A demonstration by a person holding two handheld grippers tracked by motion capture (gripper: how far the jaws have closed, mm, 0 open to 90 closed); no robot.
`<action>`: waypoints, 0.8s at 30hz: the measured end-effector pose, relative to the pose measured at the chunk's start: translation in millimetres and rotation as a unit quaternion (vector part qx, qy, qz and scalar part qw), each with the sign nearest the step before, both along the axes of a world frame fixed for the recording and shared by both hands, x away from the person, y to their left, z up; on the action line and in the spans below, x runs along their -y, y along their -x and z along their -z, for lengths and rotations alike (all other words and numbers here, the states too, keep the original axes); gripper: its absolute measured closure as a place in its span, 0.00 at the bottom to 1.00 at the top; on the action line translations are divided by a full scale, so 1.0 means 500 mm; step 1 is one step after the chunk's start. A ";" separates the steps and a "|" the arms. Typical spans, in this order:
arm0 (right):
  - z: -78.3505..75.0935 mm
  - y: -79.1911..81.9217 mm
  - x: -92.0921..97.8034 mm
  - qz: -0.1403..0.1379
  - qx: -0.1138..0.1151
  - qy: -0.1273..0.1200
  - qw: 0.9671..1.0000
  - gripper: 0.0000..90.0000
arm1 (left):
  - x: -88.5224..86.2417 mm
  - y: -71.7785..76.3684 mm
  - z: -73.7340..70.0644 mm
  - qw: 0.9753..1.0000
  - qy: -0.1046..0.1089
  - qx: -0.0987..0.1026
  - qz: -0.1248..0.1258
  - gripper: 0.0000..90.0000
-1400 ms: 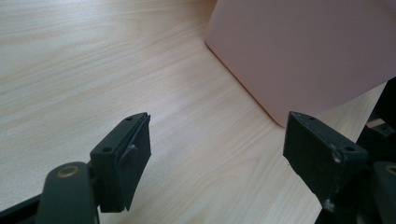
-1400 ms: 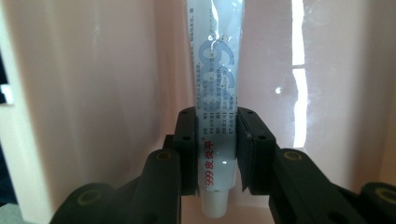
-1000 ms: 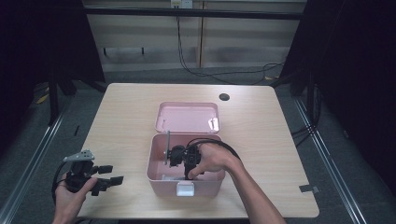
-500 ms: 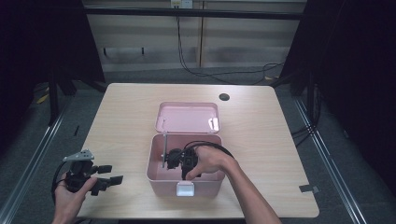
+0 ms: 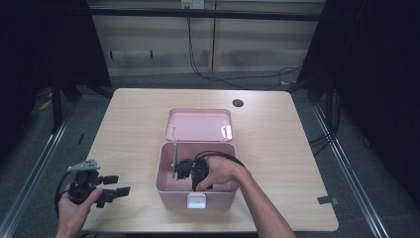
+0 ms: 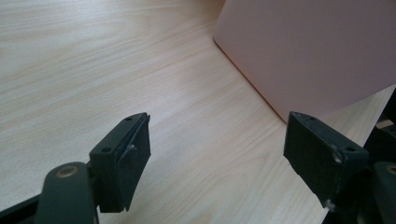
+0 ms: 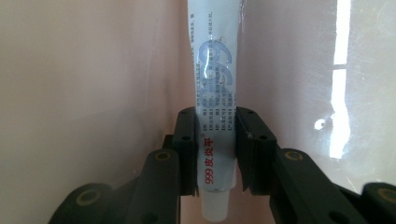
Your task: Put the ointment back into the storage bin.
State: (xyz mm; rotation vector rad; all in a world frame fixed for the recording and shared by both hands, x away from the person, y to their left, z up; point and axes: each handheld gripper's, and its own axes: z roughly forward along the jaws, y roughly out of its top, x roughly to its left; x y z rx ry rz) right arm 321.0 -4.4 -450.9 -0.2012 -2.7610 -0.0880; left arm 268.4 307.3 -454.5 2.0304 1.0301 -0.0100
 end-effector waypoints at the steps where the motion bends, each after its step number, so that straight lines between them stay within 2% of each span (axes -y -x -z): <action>1: 0.000 0.000 -0.001 -0.003 0.000 0.003 1.000 0.79 | 0.000 0.000 0.000 1.000 0.000 0.000 -0.001 0.25; 11: -0.002 -0.001 0.000 -0.002 0.001 0.007 1.000 0.75 | 0.000 0.000 0.000 1.000 0.000 0.000 0.001 0.25; 14: -0.006 0.001 0.002 0.003 0.005 -0.002 1.000 0.74 | 0.000 0.000 0.000 1.000 0.000 0.000 0.001 0.25; 24: -0.025 0.001 0.005 0.009 0.028 -0.006 1.000 0.68 | 0.001 0.000 0.000 1.000 0.000 -0.001 0.005 0.25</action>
